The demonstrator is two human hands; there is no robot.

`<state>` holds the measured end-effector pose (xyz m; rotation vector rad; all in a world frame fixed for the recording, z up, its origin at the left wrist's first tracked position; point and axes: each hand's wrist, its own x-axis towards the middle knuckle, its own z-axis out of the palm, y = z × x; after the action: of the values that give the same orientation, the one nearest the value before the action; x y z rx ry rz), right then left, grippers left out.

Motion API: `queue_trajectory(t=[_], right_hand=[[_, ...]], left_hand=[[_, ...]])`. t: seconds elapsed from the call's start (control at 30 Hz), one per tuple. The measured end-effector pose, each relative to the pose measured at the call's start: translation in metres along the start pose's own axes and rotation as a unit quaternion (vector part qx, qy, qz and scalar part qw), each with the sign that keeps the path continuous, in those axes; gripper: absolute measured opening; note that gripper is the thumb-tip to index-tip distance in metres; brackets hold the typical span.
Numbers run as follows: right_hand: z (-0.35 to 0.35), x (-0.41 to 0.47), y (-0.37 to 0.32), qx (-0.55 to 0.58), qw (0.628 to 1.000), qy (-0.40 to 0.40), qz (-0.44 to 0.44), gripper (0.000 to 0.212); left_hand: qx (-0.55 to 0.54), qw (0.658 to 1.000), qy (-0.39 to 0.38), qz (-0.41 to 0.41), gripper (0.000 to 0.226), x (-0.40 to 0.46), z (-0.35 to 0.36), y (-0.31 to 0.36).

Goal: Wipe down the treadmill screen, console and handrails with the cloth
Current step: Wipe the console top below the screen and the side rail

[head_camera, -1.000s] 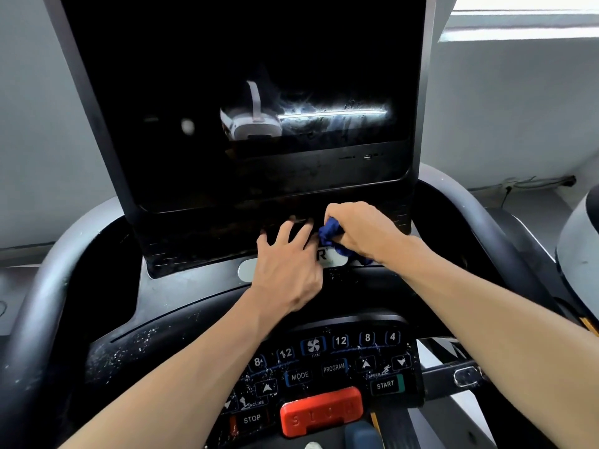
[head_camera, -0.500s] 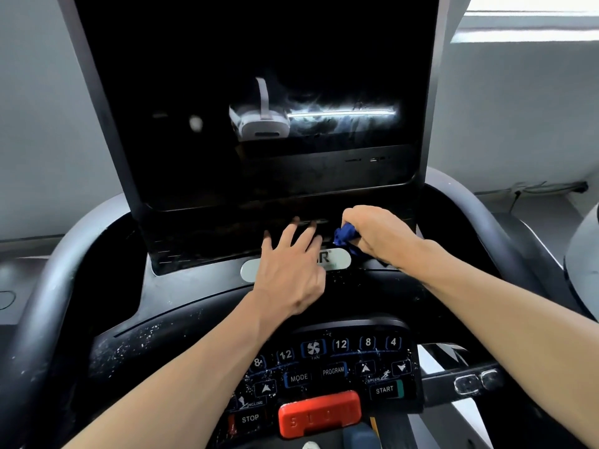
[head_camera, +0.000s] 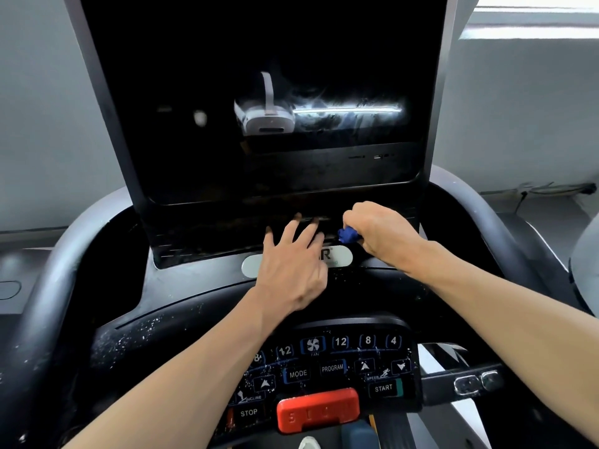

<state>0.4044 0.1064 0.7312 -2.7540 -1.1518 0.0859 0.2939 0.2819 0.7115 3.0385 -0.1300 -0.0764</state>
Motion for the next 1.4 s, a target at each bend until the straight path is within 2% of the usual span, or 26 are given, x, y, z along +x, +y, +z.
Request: queue_trajectory(t=[0.13, 0.23, 0.4, 0.57, 0.73, 0.83, 0.93, 1.03, 1.13, 1.2, 1.27, 1.33, 1.4], right_hand=[[0.008, 0.005, -0.012, 0.013, 1.0, 0.016, -0.023, 0.022], [0.011, -0.003, 0.003, 0.022, 1.0, 0.018, -0.008, 0.025], [0.01, -0.026, 0.035, 0.039, 0.996, 0.072, 0.03, 0.028], [0.022, -0.013, 0.007, 0.048, 0.995, 0.085, 0.013, 0.029], [0.02, -0.04, 0.056, 0.043, 0.991, 0.108, 0.063, 0.032], [0.02, -0.038, 0.037, 0.04, 0.988, 0.144, 0.037, 0.023], [0.022, -0.039, 0.033, 0.038, 0.99, 0.134, 0.025, 0.021], [0.022, -0.051, 0.061, 0.04, 0.988, 0.13, 0.073, 0.035], [0.021, -0.056, 0.051, 0.086, 0.978, 0.165, 0.088, 0.02], [0.023, -0.048, 0.038, 0.109, 0.976, 0.167, 0.093, 0.019], [0.023, -0.046, 0.038, 0.124, 0.971, 0.143, 0.145, 0.024], [0.02, -0.05, 0.046, 0.159, 0.941, 0.172, 0.245, 0.018], [0.016, -0.054, 0.046, 0.223, 0.871, 0.259, 0.352, 0.013]], left_hand=[[-0.001, 1.0, 0.0, -0.002, 0.079, -0.001, -0.001, 0.003], [0.004, 1.0, 0.005, -0.003, 0.077, 0.0, -0.001, 0.004], [0.029, 0.999, 0.035, 0.001, 0.063, 0.002, -0.001, 0.007], [0.035, 0.998, 0.061, 0.002, 0.046, 0.008, -0.001, 0.016], [0.037, 0.996, 0.071, 0.024, 0.05, 0.013, 0.0, 0.021], [0.041, 0.997, 0.055, 0.034, 0.055, 0.019, 0.0, 0.032], [0.033, 0.998, 0.039, 0.026, 0.059, 0.023, 0.0, 0.041], [0.036, 0.998, 0.042, 0.028, 0.057, 0.024, 0.001, 0.039], [0.041, 0.998, 0.044, 0.026, 0.055, 0.025, 0.002, 0.039], [0.041, 0.998, 0.043, 0.017, 0.051, 0.026, 0.003, 0.043], [0.044, 0.998, 0.043, 0.015, 0.049, 0.028, 0.004, 0.048], [0.051, 0.998, 0.043, 0.021, 0.047, 0.03, 0.006, 0.049], [0.051, 0.997, 0.043, 0.024, 0.047, 0.031, 0.007, 0.048]])
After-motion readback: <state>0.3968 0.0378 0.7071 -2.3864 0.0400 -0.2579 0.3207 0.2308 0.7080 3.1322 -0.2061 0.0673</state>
